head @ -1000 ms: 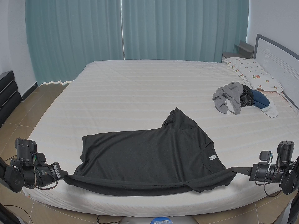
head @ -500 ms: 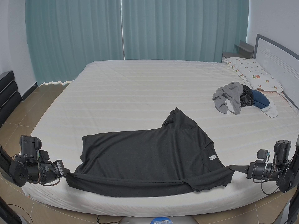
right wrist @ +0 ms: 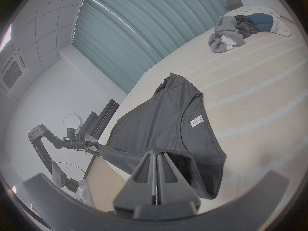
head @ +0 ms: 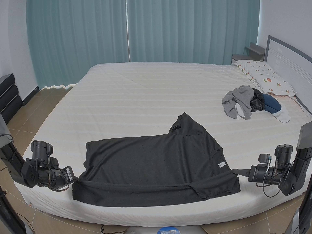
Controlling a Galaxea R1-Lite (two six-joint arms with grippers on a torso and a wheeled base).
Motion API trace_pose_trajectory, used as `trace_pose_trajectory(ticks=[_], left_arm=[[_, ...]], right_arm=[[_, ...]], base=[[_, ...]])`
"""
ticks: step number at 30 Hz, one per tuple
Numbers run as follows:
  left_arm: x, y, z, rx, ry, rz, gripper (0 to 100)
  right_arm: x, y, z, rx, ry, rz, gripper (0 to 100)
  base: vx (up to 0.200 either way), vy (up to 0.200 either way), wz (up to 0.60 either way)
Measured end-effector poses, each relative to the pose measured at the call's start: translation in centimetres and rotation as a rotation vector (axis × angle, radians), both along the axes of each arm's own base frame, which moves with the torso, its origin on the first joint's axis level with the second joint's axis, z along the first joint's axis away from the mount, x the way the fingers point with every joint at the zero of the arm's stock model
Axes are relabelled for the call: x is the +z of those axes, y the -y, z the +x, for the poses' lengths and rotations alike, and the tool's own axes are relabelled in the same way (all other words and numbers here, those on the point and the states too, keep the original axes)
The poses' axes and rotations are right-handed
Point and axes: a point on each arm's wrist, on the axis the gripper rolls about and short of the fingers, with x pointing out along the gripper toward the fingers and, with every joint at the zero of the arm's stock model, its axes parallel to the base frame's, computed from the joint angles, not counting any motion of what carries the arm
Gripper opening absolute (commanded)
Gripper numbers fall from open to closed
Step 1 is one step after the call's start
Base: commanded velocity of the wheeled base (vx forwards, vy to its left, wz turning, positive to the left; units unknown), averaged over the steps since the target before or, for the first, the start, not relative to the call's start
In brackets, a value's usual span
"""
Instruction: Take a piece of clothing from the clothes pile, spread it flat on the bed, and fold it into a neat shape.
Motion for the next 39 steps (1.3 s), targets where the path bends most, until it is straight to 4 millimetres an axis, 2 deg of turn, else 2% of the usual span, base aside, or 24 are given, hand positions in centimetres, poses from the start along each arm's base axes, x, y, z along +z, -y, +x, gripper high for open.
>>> trace_pose_trajectory(ticks=[9,18,19,30,39], left_arm=[[-1.2,0.2,1.8,0.022,-0.024,-0.026,0],[-2.0,0.2,2.9,0.039,-0.036,-0.041,0],[-2.0,0.2,2.9,0.039,-0.038,-0.041,100],[-2.3,0.2,3.0,0.058,-0.048,-0.054,100],[-0.8,-0.6,2.5,0.109,-0.008,-0.069,100]], right_arm=[[-1.3,0.1,1.2,-0.014,-0.037,0.022,0],[-2.3,0.2,1.7,-0.019,-0.055,0.025,0],[-2.4,0.3,1.7,-0.019,-0.052,0.026,100],[-2.8,0.3,1.9,-0.041,-0.03,0.062,100],[-2.1,0.9,1.4,-0.095,-0.081,0.154,100]], base=[[0.0,0.0,0.0],[0.0,0.0,0.0],[0.0,0.0,0.0],[0.0,0.0,0.0],[0.0,0.0,0.0]])
